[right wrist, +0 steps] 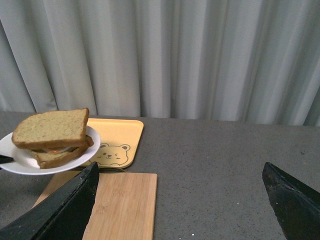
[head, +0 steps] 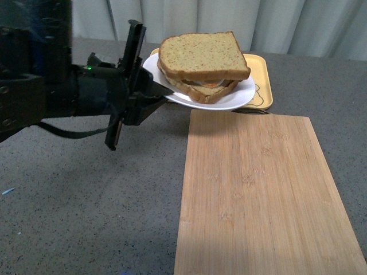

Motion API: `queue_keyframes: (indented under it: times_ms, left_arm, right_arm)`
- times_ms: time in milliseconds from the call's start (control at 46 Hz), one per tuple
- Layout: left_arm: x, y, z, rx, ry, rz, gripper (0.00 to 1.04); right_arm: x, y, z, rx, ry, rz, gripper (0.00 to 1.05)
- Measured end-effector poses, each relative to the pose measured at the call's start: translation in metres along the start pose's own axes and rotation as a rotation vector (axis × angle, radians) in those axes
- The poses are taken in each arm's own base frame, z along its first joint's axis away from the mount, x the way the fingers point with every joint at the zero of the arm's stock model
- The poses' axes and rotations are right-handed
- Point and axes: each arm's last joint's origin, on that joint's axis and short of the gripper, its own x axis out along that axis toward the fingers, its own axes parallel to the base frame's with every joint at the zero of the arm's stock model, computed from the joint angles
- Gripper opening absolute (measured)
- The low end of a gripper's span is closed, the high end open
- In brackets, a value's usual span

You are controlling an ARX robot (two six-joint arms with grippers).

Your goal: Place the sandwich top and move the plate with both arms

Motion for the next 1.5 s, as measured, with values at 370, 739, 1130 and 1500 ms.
queue_keyframes:
  times_ms: [370, 739, 1130, 1500]
  left_arm:
    - [0.078, -0.033, 0.052, -0.077, -0.039, 0.006, 0.04]
    - [0.102, -0.024, 0.051, -0.103, 0.001, 0.128, 0.04]
    - [0.098, -0.032, 0.041, -0.084, 0.014, 0.113, 0.34]
    - [0.034, -0.055, 0.019, -0.016, -0.033, 0.123, 1.00]
  right_arm:
    - [0.000, 0.000, 0.000, 0.000, 0.000, 0.000, 0.95]
    - [0.000, 0.000, 0.000, 0.000, 0.000, 0.000, 0.95]
    - [0.000, 0.000, 0.000, 0.000, 0.000, 0.000, 0.95]
    - [0.000, 0.000, 0.000, 0.000, 0.000, 0.000, 0.95]
